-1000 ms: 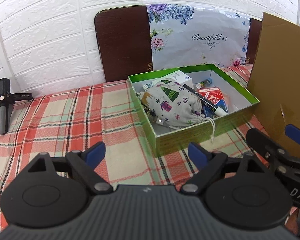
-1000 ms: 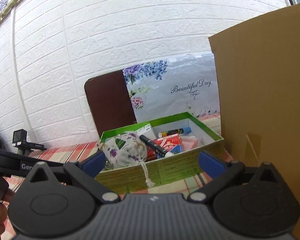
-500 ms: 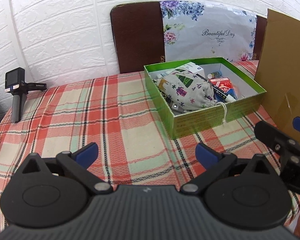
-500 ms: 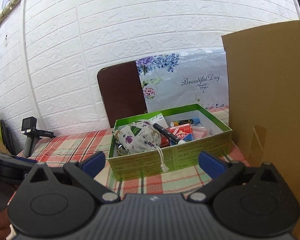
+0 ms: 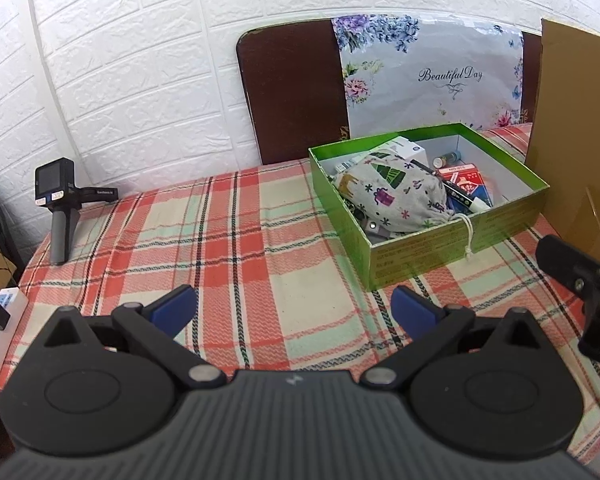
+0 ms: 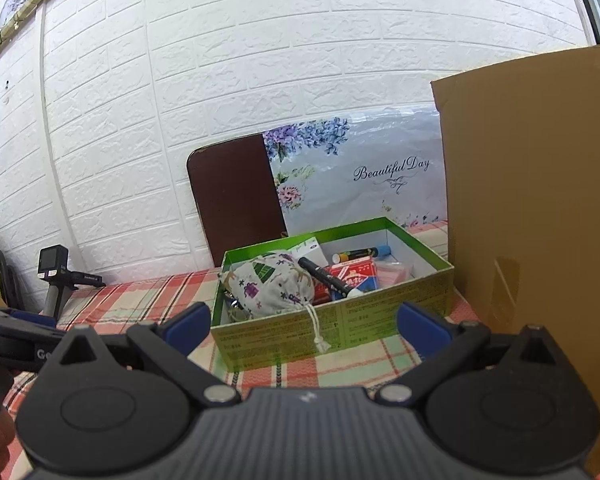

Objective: Organize objects

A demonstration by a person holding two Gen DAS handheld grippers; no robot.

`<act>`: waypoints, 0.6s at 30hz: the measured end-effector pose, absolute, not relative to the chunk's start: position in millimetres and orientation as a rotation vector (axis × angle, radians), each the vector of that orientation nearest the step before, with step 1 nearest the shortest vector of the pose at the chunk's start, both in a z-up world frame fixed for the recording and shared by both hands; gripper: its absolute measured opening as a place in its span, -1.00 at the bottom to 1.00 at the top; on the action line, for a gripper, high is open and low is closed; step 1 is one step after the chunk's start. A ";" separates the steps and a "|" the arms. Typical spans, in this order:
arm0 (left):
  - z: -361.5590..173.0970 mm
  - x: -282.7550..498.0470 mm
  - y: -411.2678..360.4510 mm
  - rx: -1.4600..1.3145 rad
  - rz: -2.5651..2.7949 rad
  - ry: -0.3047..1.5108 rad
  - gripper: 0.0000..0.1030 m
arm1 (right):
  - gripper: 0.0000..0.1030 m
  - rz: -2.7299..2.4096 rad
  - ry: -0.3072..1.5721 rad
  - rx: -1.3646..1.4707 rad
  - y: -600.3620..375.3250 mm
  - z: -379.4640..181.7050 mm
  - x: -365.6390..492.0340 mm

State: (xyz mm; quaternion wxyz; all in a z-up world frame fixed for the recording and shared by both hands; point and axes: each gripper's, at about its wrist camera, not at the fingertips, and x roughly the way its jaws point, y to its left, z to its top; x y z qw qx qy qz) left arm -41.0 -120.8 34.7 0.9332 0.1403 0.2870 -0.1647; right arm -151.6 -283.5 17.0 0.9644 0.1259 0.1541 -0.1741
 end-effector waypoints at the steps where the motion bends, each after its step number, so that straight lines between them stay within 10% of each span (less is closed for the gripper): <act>1: 34.8 -40.9 -120.6 0.288 -0.331 0.584 1.00 | 1.00 -0.360 0.305 0.250 -283.7 16.1 -151.8; 18: 27.6 -37.3 -131.5 0.320 -0.309 0.612 1.00 | 1.00 -0.378 0.294 0.264 -294.0 6.8 -150.3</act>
